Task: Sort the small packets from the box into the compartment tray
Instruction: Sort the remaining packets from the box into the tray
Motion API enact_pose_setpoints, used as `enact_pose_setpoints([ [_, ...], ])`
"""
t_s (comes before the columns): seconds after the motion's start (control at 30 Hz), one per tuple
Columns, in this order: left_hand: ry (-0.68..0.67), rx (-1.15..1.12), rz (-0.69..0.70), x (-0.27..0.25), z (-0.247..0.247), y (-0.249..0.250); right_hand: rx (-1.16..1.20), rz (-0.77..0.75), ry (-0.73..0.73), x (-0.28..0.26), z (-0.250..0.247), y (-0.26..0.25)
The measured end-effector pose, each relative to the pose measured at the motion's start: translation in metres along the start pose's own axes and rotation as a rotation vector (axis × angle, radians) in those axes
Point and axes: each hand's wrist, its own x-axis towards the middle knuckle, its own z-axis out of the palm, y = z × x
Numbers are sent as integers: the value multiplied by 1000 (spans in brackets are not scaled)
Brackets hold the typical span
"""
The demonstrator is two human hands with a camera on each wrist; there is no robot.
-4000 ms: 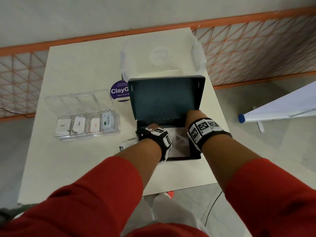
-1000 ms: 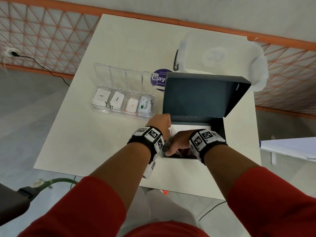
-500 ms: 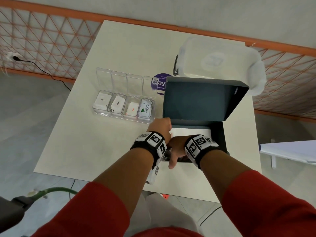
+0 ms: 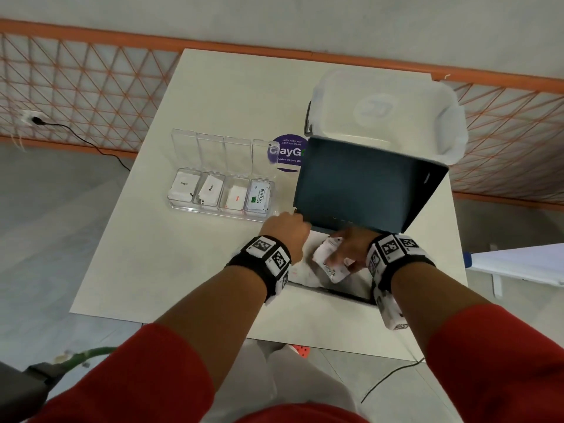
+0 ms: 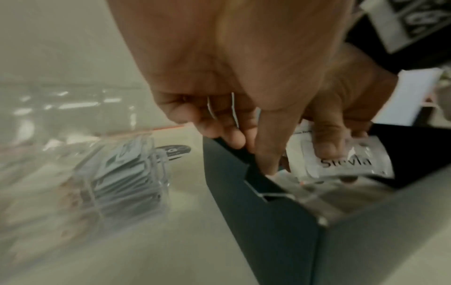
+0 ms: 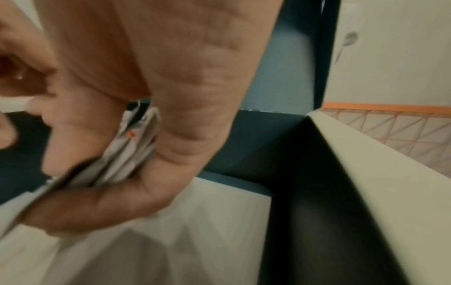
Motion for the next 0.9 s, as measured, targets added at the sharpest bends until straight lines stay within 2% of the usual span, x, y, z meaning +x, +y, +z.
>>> enact_pose_setpoints([
  [0.1,-42,354,205,3,3,9,-290,55,113,8,-4,12],
  [0.17,-106,480,270,10,10,17,-468,87,76,15,1,15],
  [0.23,-168,551,245,16,17,24,-560,94,29,22,8,16],
  [0.33,-225,559,175,26,26,35,-545,67,42,30,18,20],
  [0.5,-335,557,145,40,41,52,-563,3,31,33,28,21],
  [0.63,-388,397,11,41,50,58,-541,-19,20,26,26,19],
  [0.8,-414,40,-244,42,56,54,-581,-84,115,24,26,27],
  [0.9,-444,-59,-323,42,54,52,-638,-95,131,27,25,28],
])
